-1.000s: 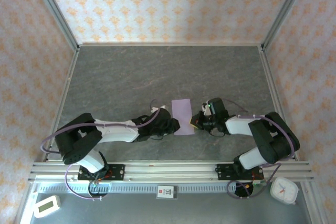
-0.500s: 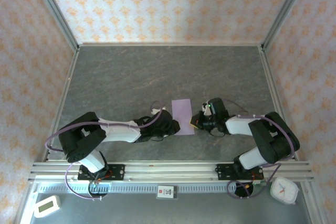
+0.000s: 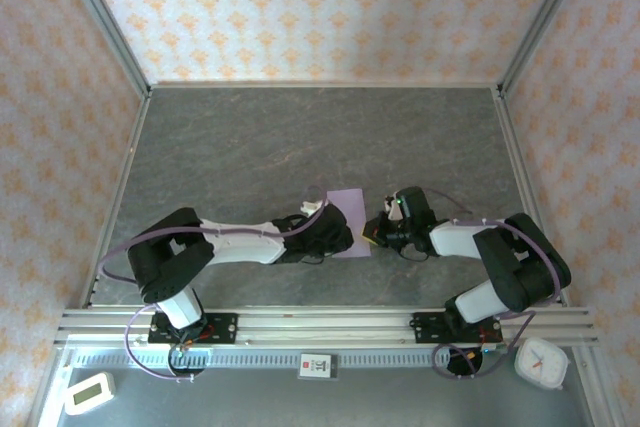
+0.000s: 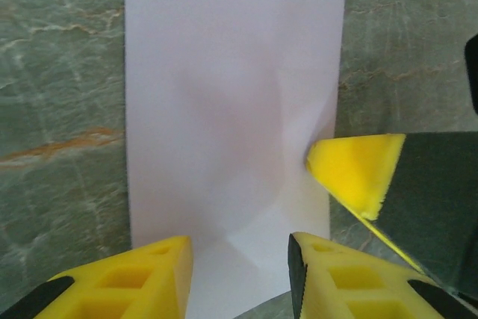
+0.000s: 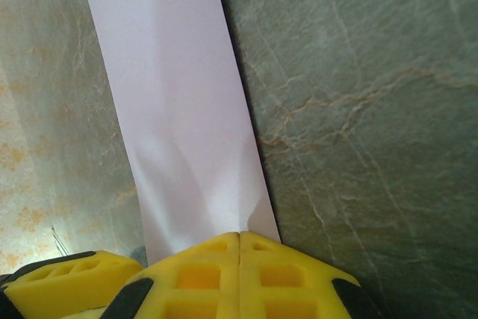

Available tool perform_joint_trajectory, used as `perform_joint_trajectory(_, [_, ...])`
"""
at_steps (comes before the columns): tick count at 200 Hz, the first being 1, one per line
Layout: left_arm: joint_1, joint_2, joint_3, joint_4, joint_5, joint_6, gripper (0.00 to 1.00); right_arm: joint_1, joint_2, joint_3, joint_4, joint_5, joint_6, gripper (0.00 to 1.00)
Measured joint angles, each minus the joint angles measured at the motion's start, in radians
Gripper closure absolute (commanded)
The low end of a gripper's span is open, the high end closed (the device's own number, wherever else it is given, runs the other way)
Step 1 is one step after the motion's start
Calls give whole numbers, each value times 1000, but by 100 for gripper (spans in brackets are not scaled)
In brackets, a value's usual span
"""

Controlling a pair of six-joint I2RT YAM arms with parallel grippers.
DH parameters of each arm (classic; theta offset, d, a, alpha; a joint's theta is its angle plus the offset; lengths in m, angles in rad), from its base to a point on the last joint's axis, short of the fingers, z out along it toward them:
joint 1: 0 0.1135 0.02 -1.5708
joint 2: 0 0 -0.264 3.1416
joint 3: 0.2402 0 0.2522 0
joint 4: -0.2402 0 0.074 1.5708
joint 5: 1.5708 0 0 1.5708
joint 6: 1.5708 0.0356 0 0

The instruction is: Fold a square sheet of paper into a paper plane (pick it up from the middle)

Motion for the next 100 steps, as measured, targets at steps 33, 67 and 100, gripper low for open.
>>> perform_joint_trajectory(33, [-9, -38, -5, -60, -46, -24, 58, -2, 0, 0, -1, -3, -5, 100])
perform_joint_trajectory(67, [-9, -45, -10, -74, -51, -34, 58, -2, 0, 0, -2, -4, -14, 100])
perform_joint_trajectory(100, [-13, -14, -8, -74, -46, -34, 58, -2, 0, 0, -3, -4, -19, 100])
